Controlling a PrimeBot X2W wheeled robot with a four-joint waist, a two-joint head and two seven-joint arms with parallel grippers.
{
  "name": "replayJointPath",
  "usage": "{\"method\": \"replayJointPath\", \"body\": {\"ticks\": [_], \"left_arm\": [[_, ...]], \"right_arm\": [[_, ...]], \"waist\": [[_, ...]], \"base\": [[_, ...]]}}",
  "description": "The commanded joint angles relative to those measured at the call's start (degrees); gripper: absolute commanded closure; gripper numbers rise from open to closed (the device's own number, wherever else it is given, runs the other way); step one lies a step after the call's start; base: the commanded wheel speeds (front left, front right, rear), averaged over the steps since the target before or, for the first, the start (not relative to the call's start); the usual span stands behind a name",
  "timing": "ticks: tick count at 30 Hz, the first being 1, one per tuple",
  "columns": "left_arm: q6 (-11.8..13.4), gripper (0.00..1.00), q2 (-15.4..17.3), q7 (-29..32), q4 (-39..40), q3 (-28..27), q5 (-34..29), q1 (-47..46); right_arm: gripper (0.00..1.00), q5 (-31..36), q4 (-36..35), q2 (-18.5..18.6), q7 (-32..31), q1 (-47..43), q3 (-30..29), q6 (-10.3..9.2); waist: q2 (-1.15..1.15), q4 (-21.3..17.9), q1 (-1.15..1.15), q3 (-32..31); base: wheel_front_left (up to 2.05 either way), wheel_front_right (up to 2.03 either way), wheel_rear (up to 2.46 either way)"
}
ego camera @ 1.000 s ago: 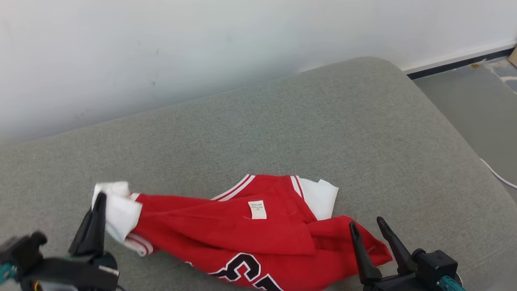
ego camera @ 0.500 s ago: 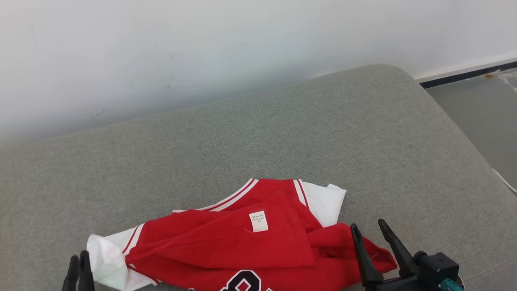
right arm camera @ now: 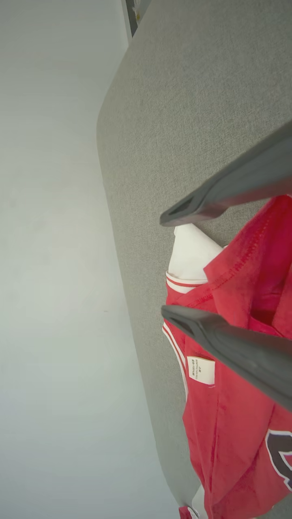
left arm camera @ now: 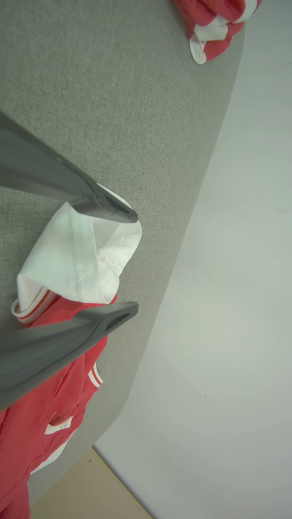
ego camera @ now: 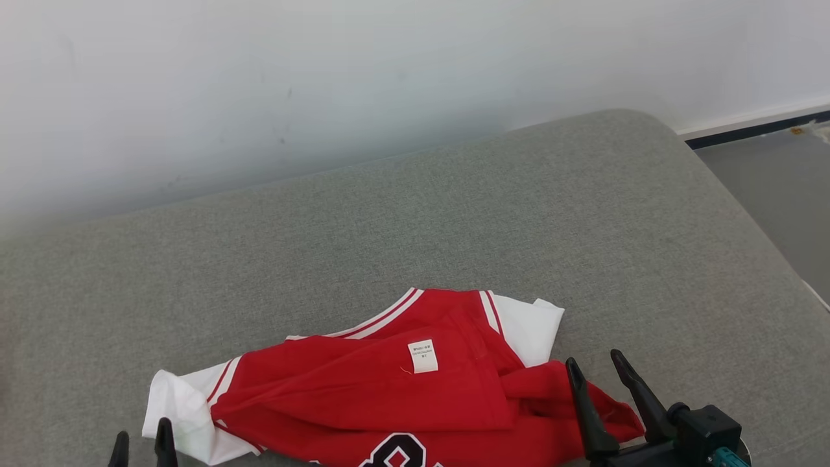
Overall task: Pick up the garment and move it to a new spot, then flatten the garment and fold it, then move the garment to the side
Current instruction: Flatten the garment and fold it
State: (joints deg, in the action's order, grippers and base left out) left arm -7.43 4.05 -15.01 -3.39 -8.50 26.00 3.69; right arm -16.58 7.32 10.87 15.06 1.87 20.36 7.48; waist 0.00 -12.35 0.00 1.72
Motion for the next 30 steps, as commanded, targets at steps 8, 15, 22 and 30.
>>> {"method": "replayJointPath", "body": {"ticks": [8,15,22,30], "left_arm": [[0.0,0.0,11.1,8.9,-12.5,2.2,-5.3,-11.7],[0.0,0.0,22.6,18.2,-18.5,15.2,-2.3,-18.0],[-0.1,0.0,29.6,17.5,-22.6,23.3,-2.3,-19.2],[-0.1,0.0,28.8,14.2,-27.1,26.9,-0.6,-21.5]], "right_arm": [[0.0,-0.1,-0.2,1.3,0.0,1.1,1.3,0.02],[0.0,-0.6,-0.3,1.0,0.0,2.0,1.8,0.02],[0.0,-0.5,-0.5,1.1,0.0,2.0,1.0,0.02],[0.0,-0.4,-1.3,1.2,0.0,3.0,0.4,0.02]], "waist": [[0.0,0.0,0.0,1.0],[0.0,-2.5,0.0,2.7],[0.0,-4.2,0.0,4.2],[0.0,-4.2,0.0,6.7]], "base": [[0.0,0.0,0.0],[0.0,0.0,0.0],[0.0,0.0,0.0],[0.0,0.0,0.0]]}}
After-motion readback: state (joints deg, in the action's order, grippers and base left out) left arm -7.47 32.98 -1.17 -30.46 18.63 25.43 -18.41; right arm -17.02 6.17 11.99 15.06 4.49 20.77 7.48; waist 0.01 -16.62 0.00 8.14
